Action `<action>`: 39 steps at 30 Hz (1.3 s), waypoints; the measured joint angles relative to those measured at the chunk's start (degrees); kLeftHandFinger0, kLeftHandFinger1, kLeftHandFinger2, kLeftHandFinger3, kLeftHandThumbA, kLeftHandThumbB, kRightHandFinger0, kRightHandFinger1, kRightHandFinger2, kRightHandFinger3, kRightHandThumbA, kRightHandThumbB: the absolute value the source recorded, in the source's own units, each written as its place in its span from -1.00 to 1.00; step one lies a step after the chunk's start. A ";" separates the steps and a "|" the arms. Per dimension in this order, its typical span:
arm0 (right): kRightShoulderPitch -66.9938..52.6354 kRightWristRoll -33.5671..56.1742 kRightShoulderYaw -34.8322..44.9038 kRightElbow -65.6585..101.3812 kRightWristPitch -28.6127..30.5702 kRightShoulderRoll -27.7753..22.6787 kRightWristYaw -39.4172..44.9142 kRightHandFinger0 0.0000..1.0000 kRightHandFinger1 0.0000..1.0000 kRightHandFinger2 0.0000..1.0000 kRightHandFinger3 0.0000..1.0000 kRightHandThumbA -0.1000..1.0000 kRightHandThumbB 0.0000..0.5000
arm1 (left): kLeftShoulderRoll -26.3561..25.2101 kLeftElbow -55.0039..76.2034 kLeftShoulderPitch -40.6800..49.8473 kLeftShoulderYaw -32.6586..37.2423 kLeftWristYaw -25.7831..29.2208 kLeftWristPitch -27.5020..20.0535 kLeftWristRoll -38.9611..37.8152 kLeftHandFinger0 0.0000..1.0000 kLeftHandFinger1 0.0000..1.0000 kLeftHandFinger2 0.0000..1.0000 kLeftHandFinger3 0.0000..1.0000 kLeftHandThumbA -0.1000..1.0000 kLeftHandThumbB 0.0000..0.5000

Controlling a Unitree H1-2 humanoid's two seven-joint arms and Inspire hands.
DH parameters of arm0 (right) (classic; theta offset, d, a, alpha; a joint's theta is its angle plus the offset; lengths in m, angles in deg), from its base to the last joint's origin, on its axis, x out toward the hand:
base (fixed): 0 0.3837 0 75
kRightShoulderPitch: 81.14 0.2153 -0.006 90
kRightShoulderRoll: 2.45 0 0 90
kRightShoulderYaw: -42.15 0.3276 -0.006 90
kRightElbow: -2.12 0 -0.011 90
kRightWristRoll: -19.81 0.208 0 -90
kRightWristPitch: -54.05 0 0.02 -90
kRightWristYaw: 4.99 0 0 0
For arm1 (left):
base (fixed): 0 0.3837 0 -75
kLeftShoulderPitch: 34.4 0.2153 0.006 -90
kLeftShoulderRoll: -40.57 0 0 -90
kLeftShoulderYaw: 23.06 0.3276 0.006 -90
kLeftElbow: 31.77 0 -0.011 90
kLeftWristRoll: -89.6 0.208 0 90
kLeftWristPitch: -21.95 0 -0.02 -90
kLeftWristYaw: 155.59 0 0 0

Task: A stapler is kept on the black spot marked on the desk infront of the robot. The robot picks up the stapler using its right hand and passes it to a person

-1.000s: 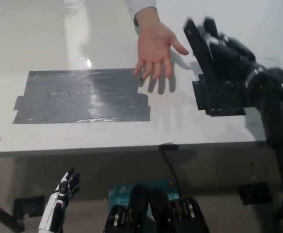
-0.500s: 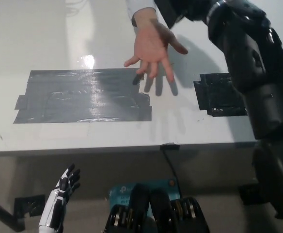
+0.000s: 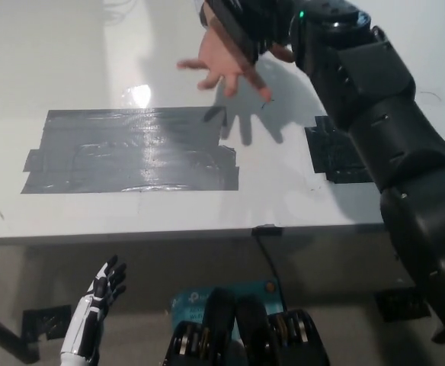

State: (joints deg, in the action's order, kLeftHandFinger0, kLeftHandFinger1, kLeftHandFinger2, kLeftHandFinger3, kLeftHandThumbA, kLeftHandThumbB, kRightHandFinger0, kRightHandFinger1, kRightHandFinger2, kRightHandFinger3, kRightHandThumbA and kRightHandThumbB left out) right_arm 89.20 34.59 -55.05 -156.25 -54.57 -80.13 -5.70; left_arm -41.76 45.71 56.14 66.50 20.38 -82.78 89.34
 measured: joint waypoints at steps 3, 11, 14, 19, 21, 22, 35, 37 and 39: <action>0.14 -2.82 -2.94 -2.67 1.51 -0.04 1.31 1.00 1.00 1.00 1.00 -0.13 0.40 | -0.26 0.17 -0.16 0.08 -0.02 0.00 0.12 1.00 1.00 1.00 1.00 1.00 0.85; 0.14 -6.52 -6.80 -4.09 3.76 -0.55 9.71 1.00 1.00 1.00 1.00 0.12 0.67 | -0.52 0.18 -0.98 0.14 -0.01 -0.01 0.44 1.00 1.00 0.96 1.00 1.00 0.80; 0.14 -8.29 -8.13 -4.19 4.95 -0.75 12.49 1.00 1.00 1.00 1.00 0.36 0.90 | -0.56 0.18 -1.24 0.17 -0.02 -0.03 0.71 1.00 1.00 0.95 1.00 1.00 0.85; 0.15 -10.92 -9.72 -4.06 6.34 -1.27 14.62 1.00 1.00 1.00 1.00 0.74 0.79 | -0.68 0.17 -1.50 0.18 -0.02 -0.03 1.01 1.00 1.00 0.89 1.00 1.00 0.83; 0.18 -12.23 -10.35 -3.58 6.99 -1.78 15.20 1.00 1.00 1.00 1.00 0.56 0.49 | -0.71 0.13 -1.60 0.18 -0.02 -0.06 1.07 1.00 1.00 0.88 1.00 1.00 0.84; 0.19 -12.66 -10.66 -3.40 7.12 -1.94 15.19 1.00 1.00 1.00 1.00 0.65 0.64 | -0.71 0.12 -1.61 0.18 -0.02 -0.07 1.08 1.00 1.00 0.88 1.00 1.00 0.82; -1.65 -15.81 -9.72 20.75 7.43 -8.91 15.44 1.00 1.00 1.00 1.00 0.92 0.62 | -0.46 -0.01 -1.61 0.22 -0.01 -0.06 1.03 1.00 1.00 1.00 1.00 1.00 0.87; -2.98 -15.78 -9.63 23.74 6.87 -9.51 15.62 1.00 1.00 1.00 1.00 0.94 0.54 | -0.42 -0.05 -1.60 0.21 -0.01 -0.05 1.03 1.00 1.00 1.00 1.00 1.00 0.87; -5.69 -15.74 -9.57 27.75 6.12 -10.42 15.96 1.00 1.00 1.00 1.00 0.87 0.64 | -0.43 -0.12 -1.58 0.21 -0.01 -0.05 1.03 1.00 1.00 1.00 1.00 1.00 0.86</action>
State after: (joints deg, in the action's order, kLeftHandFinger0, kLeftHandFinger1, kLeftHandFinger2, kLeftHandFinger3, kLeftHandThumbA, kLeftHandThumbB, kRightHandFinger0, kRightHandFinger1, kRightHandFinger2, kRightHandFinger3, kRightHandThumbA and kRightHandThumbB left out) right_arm 83.51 18.85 -64.61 -128.50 -48.45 -90.54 10.25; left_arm -42.19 45.59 54.56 66.71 20.37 -82.82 90.37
